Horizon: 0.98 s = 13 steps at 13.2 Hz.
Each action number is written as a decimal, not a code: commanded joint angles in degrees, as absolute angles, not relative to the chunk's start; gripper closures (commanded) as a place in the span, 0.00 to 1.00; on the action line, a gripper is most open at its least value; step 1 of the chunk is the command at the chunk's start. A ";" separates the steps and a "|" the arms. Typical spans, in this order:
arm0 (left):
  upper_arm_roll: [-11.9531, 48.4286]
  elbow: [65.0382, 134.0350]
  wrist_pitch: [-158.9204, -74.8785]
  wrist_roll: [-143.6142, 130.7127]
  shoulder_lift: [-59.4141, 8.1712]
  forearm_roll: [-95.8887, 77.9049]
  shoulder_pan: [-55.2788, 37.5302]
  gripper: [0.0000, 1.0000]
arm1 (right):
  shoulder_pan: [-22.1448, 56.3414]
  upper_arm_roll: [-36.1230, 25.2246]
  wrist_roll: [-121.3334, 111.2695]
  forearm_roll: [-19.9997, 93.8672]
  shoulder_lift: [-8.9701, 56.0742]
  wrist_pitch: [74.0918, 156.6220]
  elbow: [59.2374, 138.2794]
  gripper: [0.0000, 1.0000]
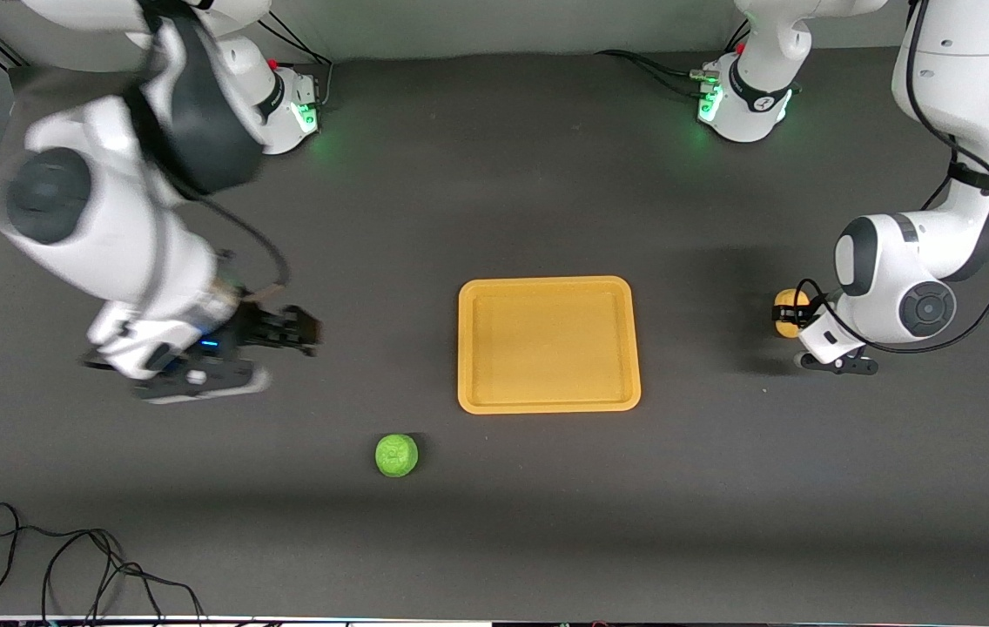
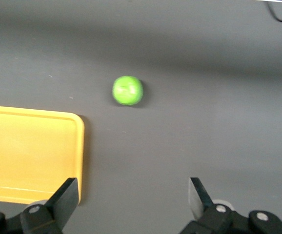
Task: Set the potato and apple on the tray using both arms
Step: 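Grasp the potato with the left gripper while the right gripper reaches the apple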
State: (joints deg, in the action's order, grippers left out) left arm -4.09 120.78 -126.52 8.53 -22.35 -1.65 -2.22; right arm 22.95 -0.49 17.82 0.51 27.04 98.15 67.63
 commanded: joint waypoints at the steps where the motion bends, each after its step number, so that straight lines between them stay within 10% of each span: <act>1: -3.17 117.70 -120.87 5.20 -17.68 -3.16 -3.42 0.81 | 23.64 -1.06 19.60 0.70 32.25 97.38 61.08 0.00; 13: 7.82 101.60 -128.50 -28.30 -31.99 -7.82 -21.18 0.75 | 23.38 -1.58 19.51 0.62 52.46 122.59 61.79 0.00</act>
State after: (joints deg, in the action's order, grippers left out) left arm 8.76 103.57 -128.61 -27.14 -29.65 -8.25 -20.39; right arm 23.26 -1.28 18.91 0.50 49.41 120.39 64.20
